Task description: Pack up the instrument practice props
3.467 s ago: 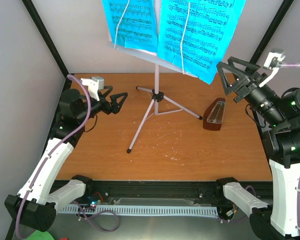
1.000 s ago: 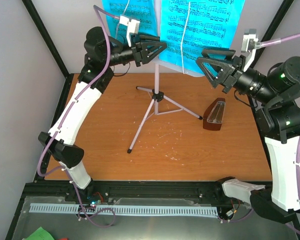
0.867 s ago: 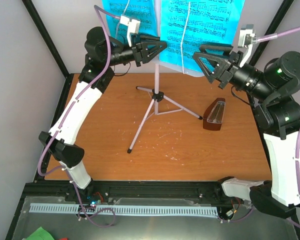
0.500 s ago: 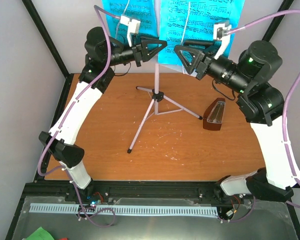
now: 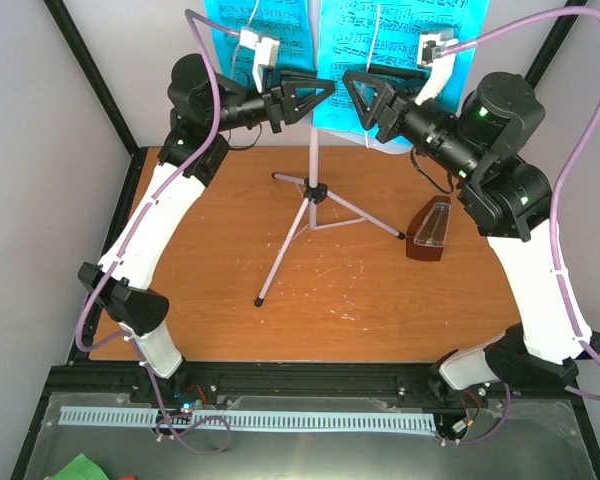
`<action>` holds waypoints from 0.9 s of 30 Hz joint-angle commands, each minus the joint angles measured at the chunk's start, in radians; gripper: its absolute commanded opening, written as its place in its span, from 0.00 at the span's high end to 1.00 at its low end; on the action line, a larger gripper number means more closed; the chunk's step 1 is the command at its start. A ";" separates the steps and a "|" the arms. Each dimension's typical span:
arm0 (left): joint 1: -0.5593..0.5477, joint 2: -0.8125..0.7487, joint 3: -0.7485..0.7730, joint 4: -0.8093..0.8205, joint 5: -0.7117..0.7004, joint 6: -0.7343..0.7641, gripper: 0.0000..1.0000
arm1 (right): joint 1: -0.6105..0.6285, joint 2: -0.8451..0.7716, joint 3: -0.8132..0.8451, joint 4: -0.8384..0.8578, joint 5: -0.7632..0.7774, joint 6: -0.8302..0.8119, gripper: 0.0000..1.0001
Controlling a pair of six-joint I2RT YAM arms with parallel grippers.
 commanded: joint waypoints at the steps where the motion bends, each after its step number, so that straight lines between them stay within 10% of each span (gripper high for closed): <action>1: -0.013 0.023 0.053 0.035 0.028 -0.025 0.88 | 0.016 0.034 0.062 0.021 0.044 -0.011 0.48; 15: -0.013 0.007 0.051 0.012 0.013 -0.010 1.00 | 0.016 0.051 0.061 0.048 0.061 -0.055 0.89; 27: -0.012 -0.097 -0.003 -0.051 -0.114 0.094 1.00 | 0.016 0.049 0.043 0.058 0.082 -0.073 0.97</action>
